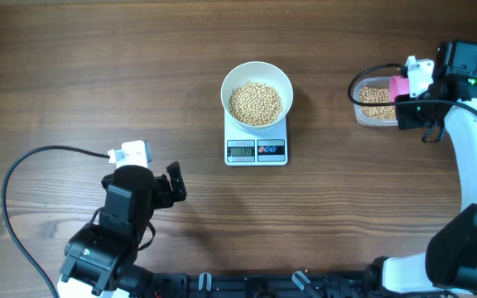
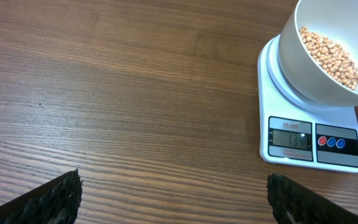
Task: Scoop item into bowl and weigh 150g on scale
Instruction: 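Dip the pink scoop into the soybeans with the right gripper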
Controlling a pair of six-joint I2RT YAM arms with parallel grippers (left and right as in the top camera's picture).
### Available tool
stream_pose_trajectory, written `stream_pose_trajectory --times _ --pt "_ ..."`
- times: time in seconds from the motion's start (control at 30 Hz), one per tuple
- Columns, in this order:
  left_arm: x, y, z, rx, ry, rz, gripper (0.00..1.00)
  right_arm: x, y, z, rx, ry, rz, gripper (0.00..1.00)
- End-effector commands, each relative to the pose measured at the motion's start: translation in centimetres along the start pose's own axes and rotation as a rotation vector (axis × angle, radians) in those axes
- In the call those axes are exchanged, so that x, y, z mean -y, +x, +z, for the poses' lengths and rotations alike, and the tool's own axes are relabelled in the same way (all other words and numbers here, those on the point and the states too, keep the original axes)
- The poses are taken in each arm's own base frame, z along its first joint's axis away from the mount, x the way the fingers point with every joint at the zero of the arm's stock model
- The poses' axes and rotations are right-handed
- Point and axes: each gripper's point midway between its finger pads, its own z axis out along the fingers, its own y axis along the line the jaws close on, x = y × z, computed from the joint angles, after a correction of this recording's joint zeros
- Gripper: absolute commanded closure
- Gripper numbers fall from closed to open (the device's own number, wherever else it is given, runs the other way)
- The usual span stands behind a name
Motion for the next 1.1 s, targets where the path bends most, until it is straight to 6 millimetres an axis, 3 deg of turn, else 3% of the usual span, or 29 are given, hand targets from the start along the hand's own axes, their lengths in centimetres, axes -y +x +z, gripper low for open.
stream_pose_trajectory --times 0.0,0.17,0.5,0.73,0.93,1.07 --pt "-0.4 0.1 0.1 0.000 -0.019 0.009 0.00 0.9 0.7 0.9 -0.044 0.065 0.005 0.96" --pt "-0.4 0.1 0.1 0.000 -0.019 0.008 0.00 0.7 2.4 2.6 -0.082 0.089 0.046 0.96" --pt "-0.4 0.1 0.1 0.000 -0.019 0.008 0.00 -4.5 1.4 2.8 -0.008 -0.209 0.057 0.96" --pt "-0.4 0.1 0.1 0.000 -0.019 0.008 0.00 -4.7 1.9 2.8 -0.035 -0.216 0.140 0.96" --pt "-0.4 0.1 0.1 0.000 -0.019 0.008 0.00 -6.7 0.9 1.9 0.015 -0.397 0.195 0.96" --pt "-0.4 0.1 0.1 0.000 -0.019 0.009 0.00 -5.6 0.8 1.4 0.045 -0.474 0.304 0.96"
